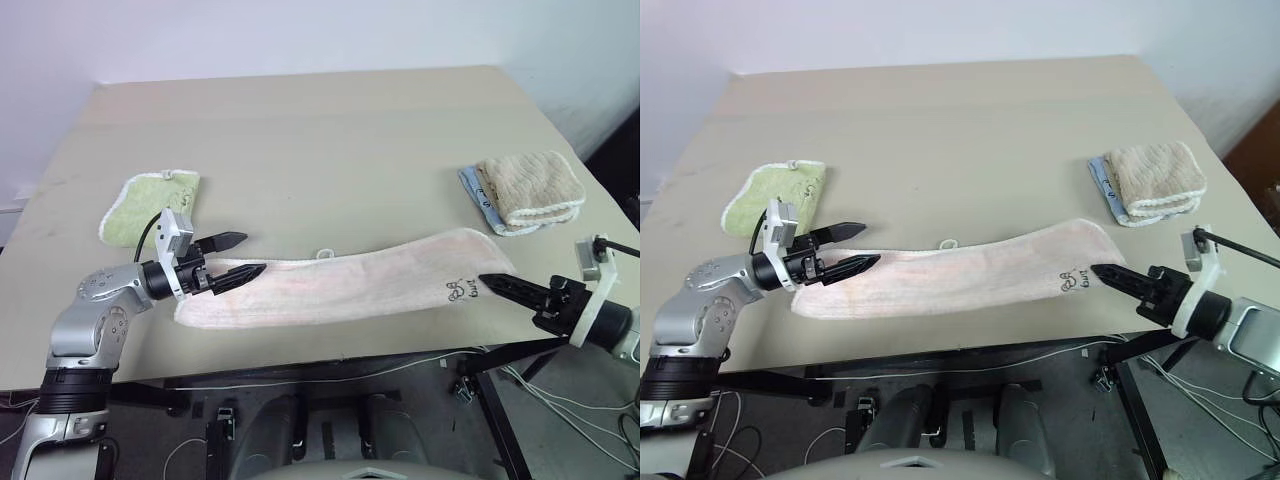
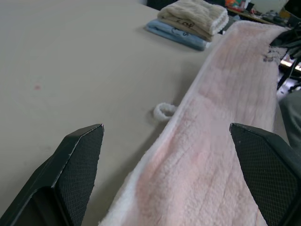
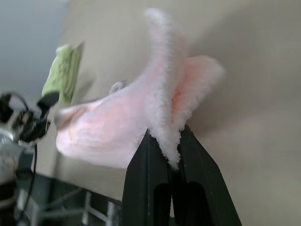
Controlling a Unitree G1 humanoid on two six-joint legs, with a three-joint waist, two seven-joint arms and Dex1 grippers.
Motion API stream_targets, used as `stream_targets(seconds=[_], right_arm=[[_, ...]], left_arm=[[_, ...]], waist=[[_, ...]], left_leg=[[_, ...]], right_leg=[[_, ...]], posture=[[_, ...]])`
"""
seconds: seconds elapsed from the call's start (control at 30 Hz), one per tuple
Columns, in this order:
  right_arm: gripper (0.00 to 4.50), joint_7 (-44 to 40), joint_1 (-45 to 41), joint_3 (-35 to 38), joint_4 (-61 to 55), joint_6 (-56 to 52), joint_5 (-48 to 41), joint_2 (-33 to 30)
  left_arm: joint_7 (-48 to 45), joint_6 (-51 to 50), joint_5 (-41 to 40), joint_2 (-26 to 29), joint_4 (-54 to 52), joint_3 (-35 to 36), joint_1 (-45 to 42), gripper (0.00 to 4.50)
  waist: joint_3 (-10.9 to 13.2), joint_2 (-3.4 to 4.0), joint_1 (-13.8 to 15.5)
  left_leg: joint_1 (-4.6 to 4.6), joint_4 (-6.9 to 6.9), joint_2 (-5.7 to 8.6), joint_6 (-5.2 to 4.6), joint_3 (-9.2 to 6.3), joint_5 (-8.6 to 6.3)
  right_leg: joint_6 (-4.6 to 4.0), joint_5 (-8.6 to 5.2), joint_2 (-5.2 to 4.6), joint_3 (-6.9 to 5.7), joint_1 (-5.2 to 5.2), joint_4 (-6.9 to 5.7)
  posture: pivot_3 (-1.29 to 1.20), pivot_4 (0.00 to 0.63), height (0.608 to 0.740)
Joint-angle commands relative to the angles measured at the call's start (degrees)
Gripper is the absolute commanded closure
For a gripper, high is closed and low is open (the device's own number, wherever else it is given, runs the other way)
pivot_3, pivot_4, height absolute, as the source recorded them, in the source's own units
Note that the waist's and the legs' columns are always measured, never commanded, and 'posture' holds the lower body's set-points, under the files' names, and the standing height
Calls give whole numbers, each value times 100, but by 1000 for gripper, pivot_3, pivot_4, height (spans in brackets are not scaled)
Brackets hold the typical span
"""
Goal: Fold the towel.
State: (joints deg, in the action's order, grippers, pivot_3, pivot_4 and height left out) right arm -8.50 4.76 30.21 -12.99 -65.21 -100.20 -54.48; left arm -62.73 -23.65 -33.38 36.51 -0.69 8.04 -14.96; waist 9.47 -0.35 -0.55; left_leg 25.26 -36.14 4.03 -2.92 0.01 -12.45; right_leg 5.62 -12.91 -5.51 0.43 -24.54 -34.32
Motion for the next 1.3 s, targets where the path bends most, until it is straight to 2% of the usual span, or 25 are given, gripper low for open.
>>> stream_targets(seconds=[0.03,0.23,0.37,0.5,0.67,1.07,1.3], right_arm=[[4473,-553,-245,-90,-544,177,532,-87],[4473,-1333,-588,-667,-1074,211,1544,-305],[4473,-1497,-1173,-1854,-1637,332,2846,-429],[4473,-1271,-2143,-2518,-1696,90,3024,-47],[4473,-1024,-2863,-3221,-1680,-245,3462,411],[4473,-1199,-3186,-3796,-2001,-620,3801,984],[4473,-1173,-3305,-3645,-1586,-859,3657,1585]], left_arm=[[102,-98,-151,18,-355,123,-2,0],[202,-160,-177,29,-535,108,100,0],[250,-187,-175,14,-687,94,225,0],[288,-192,-181,-11,-791,93,335,0],[316,-134,-131,-26,-859,65,452,0],[328,-125,-171,14,-890,160,574,0],[285,-62,-109,18,-850,106,592,0]], waist=[[0,0,1],[0,-1,10],[0,-1,-14],[0,0,-20],[-1,-2,26],[-1,-2,-6],[-1,-2,-10]], left_leg=[[1,-2,0,0,0,0],[3,-2,0,0,0,-1],[4,-2,0,11,0,-7],[6,0,0,13,0,-8],[10,-1,2,14,0,-8],[11,-4,5,11,0,-10],[10,-3,5,11,0,-10]], right_leg=[[0,0,0,0,0,0],[0,1,0,-1,-2,0],[-1,1,-1,-1,-5,0],[-1,1,0,0,-13,-3],[-2,2,-1,-1,-14,-1],[-4,4,-2,-1,-16,-6],[-3,5,0,-1,-18,-10]], posture=[[0,150,740],[0,150,740],[0,150,740],[0,150,740],[0,150,740],[0,150,740],[0,150,740]])
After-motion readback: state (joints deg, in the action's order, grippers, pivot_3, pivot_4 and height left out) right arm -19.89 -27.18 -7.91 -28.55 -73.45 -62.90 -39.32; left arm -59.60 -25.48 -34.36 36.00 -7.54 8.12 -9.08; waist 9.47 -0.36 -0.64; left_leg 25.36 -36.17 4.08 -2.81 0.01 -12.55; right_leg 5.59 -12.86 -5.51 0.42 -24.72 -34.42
